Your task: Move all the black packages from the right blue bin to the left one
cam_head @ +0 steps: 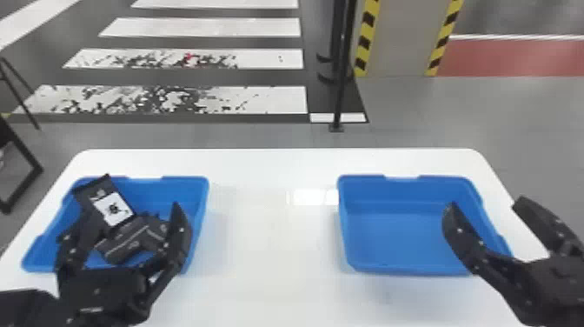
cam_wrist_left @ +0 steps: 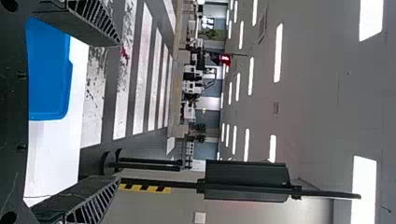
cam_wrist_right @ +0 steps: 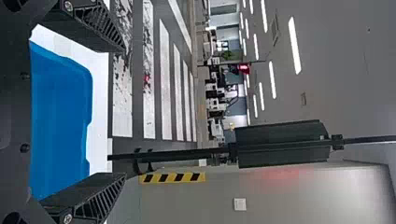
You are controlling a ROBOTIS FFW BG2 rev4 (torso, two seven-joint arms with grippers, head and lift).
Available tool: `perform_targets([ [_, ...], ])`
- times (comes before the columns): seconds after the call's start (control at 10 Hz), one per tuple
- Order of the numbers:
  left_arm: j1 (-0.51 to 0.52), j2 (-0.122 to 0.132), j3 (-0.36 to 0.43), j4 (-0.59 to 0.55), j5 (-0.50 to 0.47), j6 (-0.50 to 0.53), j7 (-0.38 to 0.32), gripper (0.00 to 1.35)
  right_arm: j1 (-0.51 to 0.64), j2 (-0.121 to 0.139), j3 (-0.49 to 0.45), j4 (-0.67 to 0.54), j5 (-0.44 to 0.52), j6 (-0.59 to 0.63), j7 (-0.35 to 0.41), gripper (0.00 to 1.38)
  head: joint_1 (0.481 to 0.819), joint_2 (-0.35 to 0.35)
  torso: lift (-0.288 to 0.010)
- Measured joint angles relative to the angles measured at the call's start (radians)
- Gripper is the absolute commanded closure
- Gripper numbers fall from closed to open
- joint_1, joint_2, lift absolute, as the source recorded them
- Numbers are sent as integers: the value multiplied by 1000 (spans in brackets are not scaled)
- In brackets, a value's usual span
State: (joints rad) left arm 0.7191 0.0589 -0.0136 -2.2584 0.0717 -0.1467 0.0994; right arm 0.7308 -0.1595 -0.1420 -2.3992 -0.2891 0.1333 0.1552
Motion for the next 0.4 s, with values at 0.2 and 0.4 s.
perform_targets([
  [0.2,-3,3,-5,0,8,-1,0,-2,1,0,0,7,-3,-3,-2,79,695,-1,-132],
  [0.4,-7,6,-10,1,12,-2,0,-2,1,0,0,10,-6,-4,-1,82,695,-5,-132],
])
